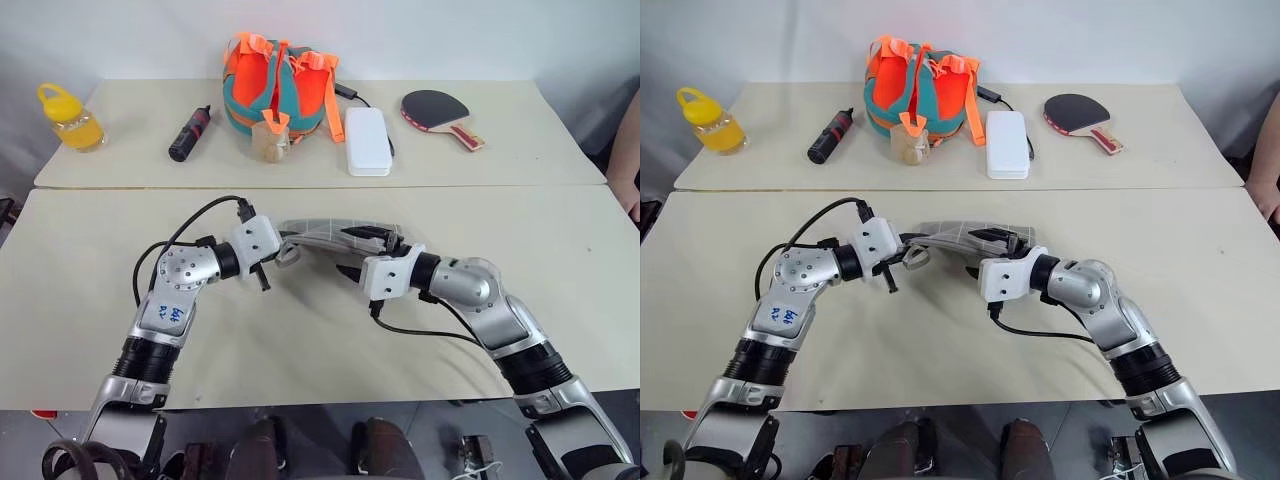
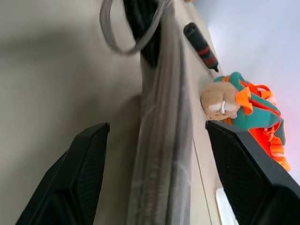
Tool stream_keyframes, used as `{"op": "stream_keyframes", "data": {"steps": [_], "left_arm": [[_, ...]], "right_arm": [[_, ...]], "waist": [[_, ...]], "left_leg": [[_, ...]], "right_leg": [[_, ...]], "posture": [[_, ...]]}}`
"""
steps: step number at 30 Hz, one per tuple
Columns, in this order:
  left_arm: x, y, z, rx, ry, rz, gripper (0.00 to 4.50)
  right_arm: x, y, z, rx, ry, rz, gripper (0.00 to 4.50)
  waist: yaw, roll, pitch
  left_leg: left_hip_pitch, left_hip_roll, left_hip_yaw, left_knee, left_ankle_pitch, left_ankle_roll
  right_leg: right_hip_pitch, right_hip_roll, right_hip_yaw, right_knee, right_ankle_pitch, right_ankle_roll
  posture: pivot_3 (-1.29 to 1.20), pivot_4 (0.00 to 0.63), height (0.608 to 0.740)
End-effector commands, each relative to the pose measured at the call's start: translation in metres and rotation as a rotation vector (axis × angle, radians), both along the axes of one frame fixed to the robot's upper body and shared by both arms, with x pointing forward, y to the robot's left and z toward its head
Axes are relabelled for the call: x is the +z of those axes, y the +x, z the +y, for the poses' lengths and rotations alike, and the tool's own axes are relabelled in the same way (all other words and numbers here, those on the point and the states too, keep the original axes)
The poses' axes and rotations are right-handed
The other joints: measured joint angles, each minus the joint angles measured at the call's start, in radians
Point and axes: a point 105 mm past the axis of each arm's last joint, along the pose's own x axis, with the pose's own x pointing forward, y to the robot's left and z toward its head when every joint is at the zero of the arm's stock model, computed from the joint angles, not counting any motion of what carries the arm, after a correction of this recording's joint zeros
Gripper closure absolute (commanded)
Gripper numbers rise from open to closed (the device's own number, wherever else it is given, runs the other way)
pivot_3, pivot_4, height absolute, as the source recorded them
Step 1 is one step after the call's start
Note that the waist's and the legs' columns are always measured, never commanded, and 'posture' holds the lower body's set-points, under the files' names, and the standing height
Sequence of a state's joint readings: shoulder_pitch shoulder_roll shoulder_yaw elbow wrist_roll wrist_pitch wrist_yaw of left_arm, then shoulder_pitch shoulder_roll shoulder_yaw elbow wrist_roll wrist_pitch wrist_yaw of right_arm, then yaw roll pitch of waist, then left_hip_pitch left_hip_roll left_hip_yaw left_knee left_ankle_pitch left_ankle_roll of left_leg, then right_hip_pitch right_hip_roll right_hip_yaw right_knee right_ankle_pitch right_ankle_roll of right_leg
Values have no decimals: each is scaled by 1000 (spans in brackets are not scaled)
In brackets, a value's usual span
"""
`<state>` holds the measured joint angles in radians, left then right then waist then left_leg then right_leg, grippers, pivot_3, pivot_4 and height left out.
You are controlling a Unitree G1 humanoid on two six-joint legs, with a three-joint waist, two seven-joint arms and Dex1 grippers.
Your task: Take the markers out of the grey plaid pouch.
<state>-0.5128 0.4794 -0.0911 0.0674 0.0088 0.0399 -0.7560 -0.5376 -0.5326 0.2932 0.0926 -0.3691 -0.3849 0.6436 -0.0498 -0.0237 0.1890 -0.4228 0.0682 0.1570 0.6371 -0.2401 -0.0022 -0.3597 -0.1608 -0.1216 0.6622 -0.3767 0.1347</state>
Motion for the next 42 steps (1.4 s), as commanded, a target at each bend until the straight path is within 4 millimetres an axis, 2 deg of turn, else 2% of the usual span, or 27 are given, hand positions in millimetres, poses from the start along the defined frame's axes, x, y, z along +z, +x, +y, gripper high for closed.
{"op": "stream_keyframes", "data": {"steps": [1,3,10,11,13,14,18,24,29,34,38,42], "left_arm": [[18,-8,-1,-4,-46,-35,4477],[18,-10,-1,-6,-55,-30,4477],[19,-11,2,5,-141,14,4477],[19,-12,2,-2,-163,30,4477],[21,-12,5,-2,-176,7,3755],[22,-11,8,5,-171,-20,3563],[29,-10,19,29,-159,-138,2331],[29,-13,30,7,-209,-146,2331],[33,-22,28,-50,-249,-176,2331],[23,-24,26,-64,-247,-140,2331],[23,-24,21,-85,-264,-133,2331],[17,-24,19,-91,-241,-126,3240]], "right_arm": [[15,4,-1,-7,41,-60,1491],[19,7,-3,-13,44,-72,1988],[28,10,-1,-23,67,-99,4483],[28,10,-1,-25,71,-98,4483],[29,11,-3,-28,74,-94,4500],[33,12,-5,-34,107,-83,4500],[44,11,-10,-9,181,-52,4500],[44,6,-16,54,213,24,4500],[42,1,-17,98,235,84,4500],[44,-1,-18,110,250,95,4500],[44,-4,-16,130,252,113,4500],[43,-6,-16,140,246,116,4500]], "waist": [[0,0,0],[-1,0,0],[1,0,0],[1,0,0],[1,0,0],[1,0,0],[0,0,0],[0,0,0],[-1,0,0],[-1,0,0],[0,0,0],[0,0,0]], "left_leg": [[0,0,0,0,0,0],[0,0,0,0,0,0],[0,0,0,0,0,0],[0,0,0,0,0,0],[0,0,0,0,0,0],[0,0,0,0,0,0],[0,0,0,0,0,0],[0,0,0,0,0,0],[0,0,0,0,0,0],[0,0,0,1,0,0],[0,0,0,1,0,0],[0,0,0,1,0,0]], "right_leg": [[0,0,0,0,0,0],[0,0,0,0,0,0],[0,0,0,0,0,0],[0,0,0,0,0,0],[0,0,0,0,0,0],[0,0,0,0,0,0],[0,0,0,-1,0,0],[0,0,0,-1,0,0],[1,0,0,0,0,0],[1,0,0,0,0,0],[1,0,0,0,0,0],[1,0,0,0,0,0]], "posture": [[0,150,740],[0,150,740],[0,150,740],[0,150,740],[0,150,740],[0,150,740],[0,150,740],[0,150,740],[0,150,740],[0,150,740],[0,150,740],[0,150,740]]}}
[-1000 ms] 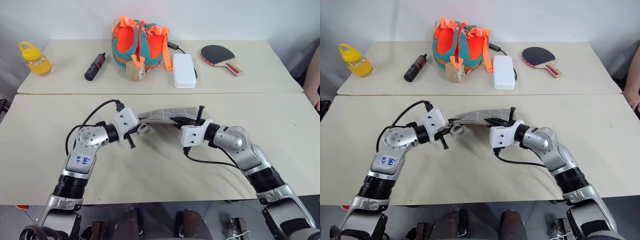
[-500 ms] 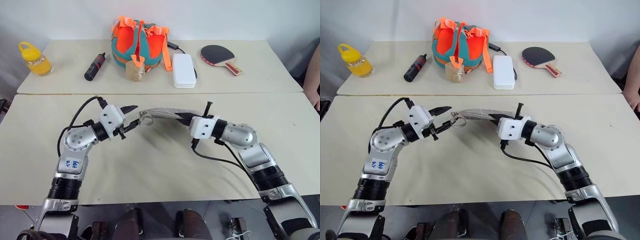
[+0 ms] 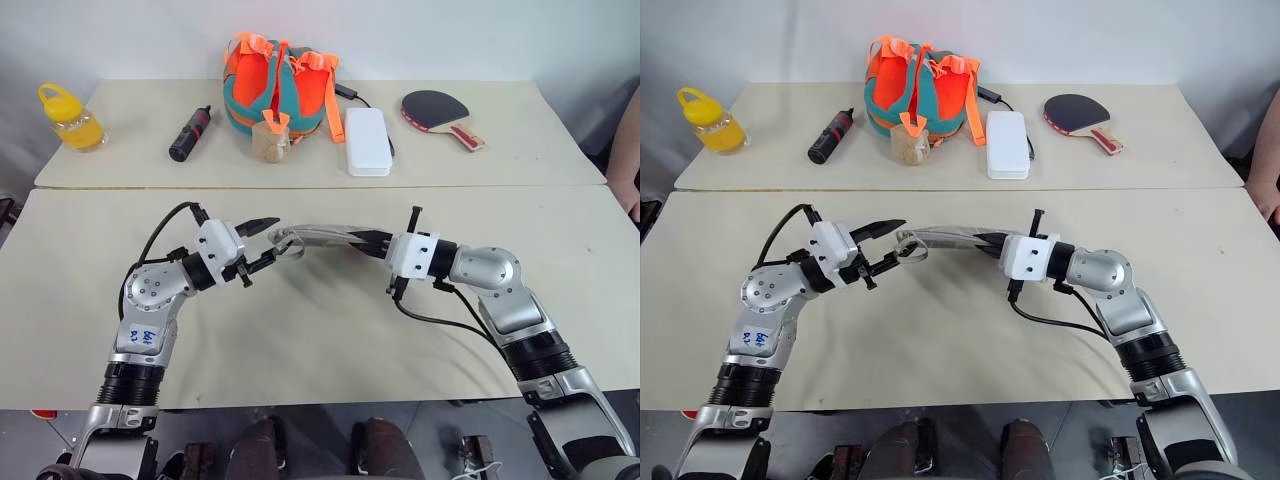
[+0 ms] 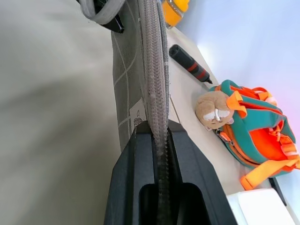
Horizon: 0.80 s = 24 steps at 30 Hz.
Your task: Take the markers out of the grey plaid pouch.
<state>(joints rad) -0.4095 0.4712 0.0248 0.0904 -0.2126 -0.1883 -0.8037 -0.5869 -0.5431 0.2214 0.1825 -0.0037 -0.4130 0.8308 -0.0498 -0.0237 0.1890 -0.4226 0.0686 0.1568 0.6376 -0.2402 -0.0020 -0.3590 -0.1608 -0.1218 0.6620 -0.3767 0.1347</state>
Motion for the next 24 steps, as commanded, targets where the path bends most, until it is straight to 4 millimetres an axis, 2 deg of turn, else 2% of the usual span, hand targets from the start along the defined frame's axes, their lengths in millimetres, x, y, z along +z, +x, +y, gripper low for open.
{"op": "stream_keyframes", "data": {"steps": [1,4,12,17,20,24], "left_arm": [[3,-2,-3,-15,-1,-30,3581],[2,-3,-4,-23,12,-37,4481],[-2,2,4,25,65,-83,4481],[-1,9,6,117,85,-149,4500],[-8,9,-4,168,86,-161,4500],[-14,5,-18,202,55,-155,4500]], "right_arm": [[16,-5,-3,18,32,-51,4500],[14,-5,-3,17,20,-51,4500],[10,0,-6,-3,-35,-81,4500],[26,18,-18,-106,-29,-176,2991],[32,12,-21,-87,53,-87,1922],[50,-10,-17,2,250,137,1922]], "waist": [[0,0,0],[0,0,0],[0,0,0],[-3,0,0],[0,0,0],[12,0,0]], "left_leg": [[0,0,0,0,0,0],[0,0,0,0,0,0],[0,0,0,0,0,0],[0,0,0,1,0,0],[0,0,0,2,0,0],[0,0,-1,1,-1,1]], "right_leg": [[0,0,0,0,0,0],[0,0,0,0,0,0],[0,0,0,0,0,0],[0,0,0,0,0,0],[0,0,0,0,0,0],[1,0,0,0,0,0]], "posture": [[0,150,740],[0,150,740],[0,150,740],[0,150,740],[0,150,740],[0,150,740]]}}
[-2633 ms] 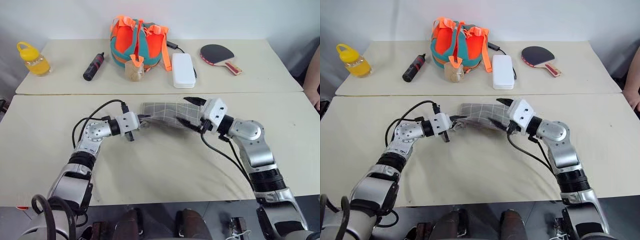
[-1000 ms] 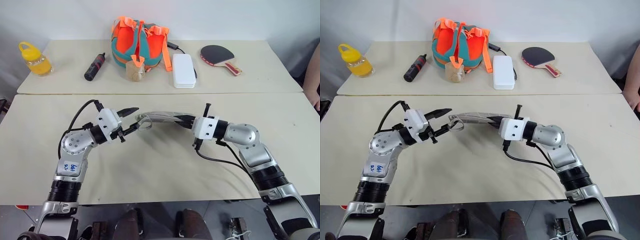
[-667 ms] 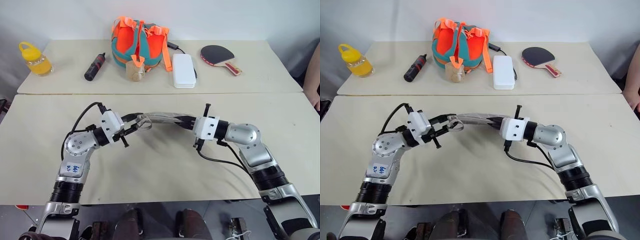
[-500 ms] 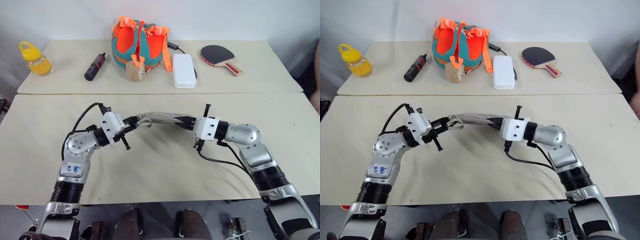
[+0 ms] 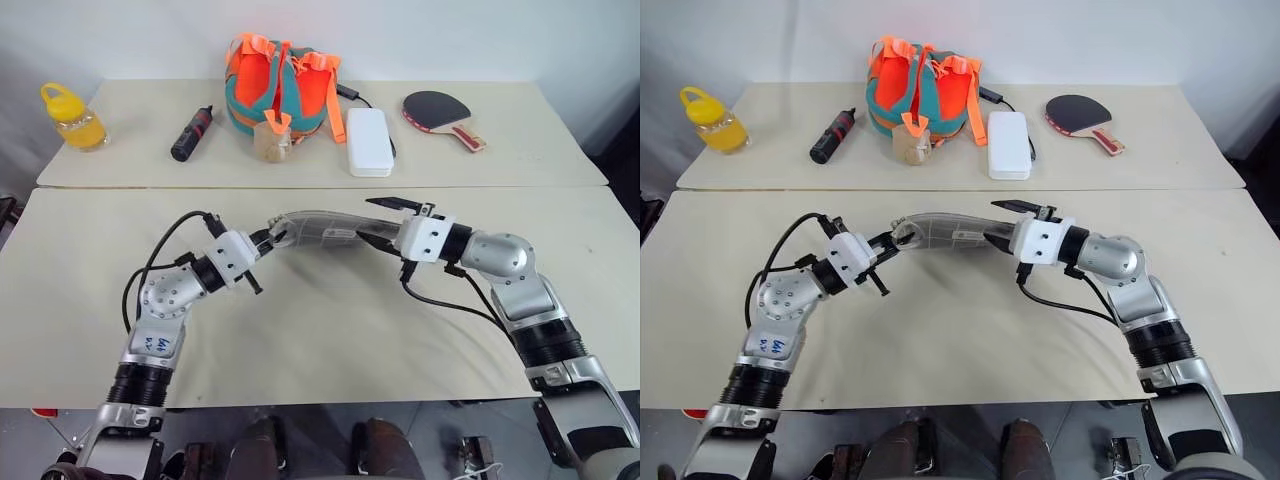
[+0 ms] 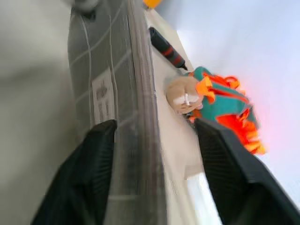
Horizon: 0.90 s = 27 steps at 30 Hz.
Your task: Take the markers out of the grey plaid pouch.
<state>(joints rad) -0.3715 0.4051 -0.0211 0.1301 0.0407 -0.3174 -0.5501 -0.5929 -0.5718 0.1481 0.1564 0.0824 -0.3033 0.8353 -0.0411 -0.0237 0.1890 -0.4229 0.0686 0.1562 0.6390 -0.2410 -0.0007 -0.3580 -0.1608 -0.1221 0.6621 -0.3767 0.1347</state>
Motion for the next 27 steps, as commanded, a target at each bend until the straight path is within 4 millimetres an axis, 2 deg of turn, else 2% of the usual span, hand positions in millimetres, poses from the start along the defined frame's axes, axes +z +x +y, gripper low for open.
{"op": "stream_keyframes", "data": {"steps": [1,3,4,6,8,11,14,18,22,25,27], "left_arm": [[6,-9,-16,-3,-24,-38,4500],[9,-13,-25,-18,-58,-39,4500],[13,-13,-28,-21,-67,-50,4500],[16,-15,-33,-44,-61,-65,4500],[18,-17,-38,-79,-36,-86,4500],[17,-23,-48,-145,61,-139,4500],[10,-28,-54,-190,131,-160,4500],[7,-31,-56,-214,181,-181,4500],[6,-32,-55,-221,212,-194,4500],[5,-32,-55,-223,220,-198,4500],[4,-32,-54,-226,237,-200,4500]], "right_arm": [[40,-27,9,124,240,159,1922],[49,-50,18,232,335,353,1922],[48,-62,21,278,337,444,1922],[38,-78,24,318,330,606,1922],[20,-86,26,299,290,718,1922],[-11,-85,32,213,276,776,1922],[-29,-63,34,45,357,779,1922],[-29,-64,41,49,475,843,1922],[-32,-71,44,80,490,901,1922],[-35,-87,45,155,443,956,1922],[-37,-84,40,135,452,964,1922]], "waist": [[5,0,0],[11,0,0],[14,0,0],[17,0,0],[18,-1,0],[18,-1,0],[11,0,0],[14,0,0],[16,0,0],[16,0,0],[15,0,0]], "left_leg": [[0,0,0,0,0,0],[0,0,0,0,0,0],[0,1,-1,2,0,0],[-1,1,-2,3,-1,1],[-1,1,-4,5,-2,2],[-1,1,-3,7,-4,3],[-1,1,0,7,-4,3],[-1,2,1,7,-3,2],[-1,2,1,7,-4,3],[-1,2,1,6,-4,3],[-1,2,0,6,-5,3]], "right_leg": [[0,0,0,0,0,0],[0,0,0,0,0,0],[0,0,0,0,0,0],[1,0,0,-2,0,0],[2,0,-2,-3,0,0],[3,0,-2,-3,0,0],[0,0,0,-2,0,0],[-1,0,0,-2,0,0],[-1,0,1,-2,0,0],[0,0,0,-2,0,0],[0,0,0,-3,0,0]], "posture": [[0,150,740],[0,150,740],[0,150,740],[0,150,740],[0,150,740],[0,150,740],[0,150,740],[0,150,740],[0,150,740],[0,150,740],[0,150,740]]}}
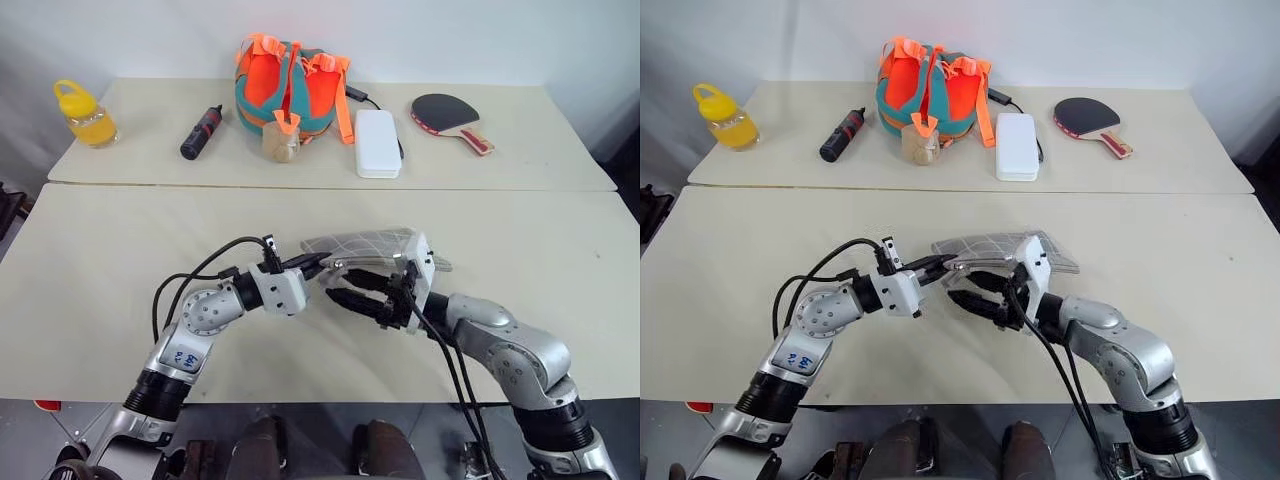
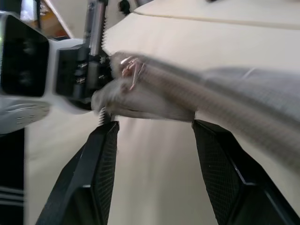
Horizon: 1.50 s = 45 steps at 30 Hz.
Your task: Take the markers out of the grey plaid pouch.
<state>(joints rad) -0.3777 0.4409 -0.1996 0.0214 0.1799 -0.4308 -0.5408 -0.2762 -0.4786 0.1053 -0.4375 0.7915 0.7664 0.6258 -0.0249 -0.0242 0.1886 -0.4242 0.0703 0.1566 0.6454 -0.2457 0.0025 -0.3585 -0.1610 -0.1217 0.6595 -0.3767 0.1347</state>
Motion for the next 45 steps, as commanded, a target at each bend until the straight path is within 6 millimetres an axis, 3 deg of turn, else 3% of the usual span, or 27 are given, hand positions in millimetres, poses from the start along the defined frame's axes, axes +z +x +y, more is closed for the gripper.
{"op": "stream_keyframes", "data": {"steps": [1,13,16,22,35,45], "left_arm": [[3,-3,-2,-23,28,-41,4500],[3,-3,-3,-26,29,-36,4500],[2,-3,-3,-26,29,-34,4500],[2,-4,-3,-25,28,-30,4500],[-1,-3,1,-18,35,-24,4500],[-1,-4,29,12,27,7,4500]], "right_arm": [[10,-6,-4,22,28,-19,1922],[7,-3,12,9,92,-11,1922],[6,-1,13,-7,86,-23,2485],[6,13,7,-93,105,-29,4472],[-8,8,-12,-70,15,-46,4472],[-13,25,-66,-126,-125,-83,4472]], "waist": [[-3,0,0],[-2,0,0],[-2,0,0],[-2,0,0],[-2,0,0],[-3,0,0]], "left_leg": [[0,0,0,0,0,0],[0,0,0,0,0,0],[0,0,0,0,0,0],[0,0,0,0,0,0],[0,0,1,0,0,0],[0,0,1,0,0,0]], "right_leg": [[0,0,0,0,0,0],[0,0,0,0,0,0],[0,0,0,0,0,0],[0,0,0,0,0,0],[0,0,0,0,0,0],[-1,0,0,-1,0,0]], "posture": [[0,150,740],[0,150,740],[0,150,740],[0,150,740],[0,150,740],[0,150,740]]}}
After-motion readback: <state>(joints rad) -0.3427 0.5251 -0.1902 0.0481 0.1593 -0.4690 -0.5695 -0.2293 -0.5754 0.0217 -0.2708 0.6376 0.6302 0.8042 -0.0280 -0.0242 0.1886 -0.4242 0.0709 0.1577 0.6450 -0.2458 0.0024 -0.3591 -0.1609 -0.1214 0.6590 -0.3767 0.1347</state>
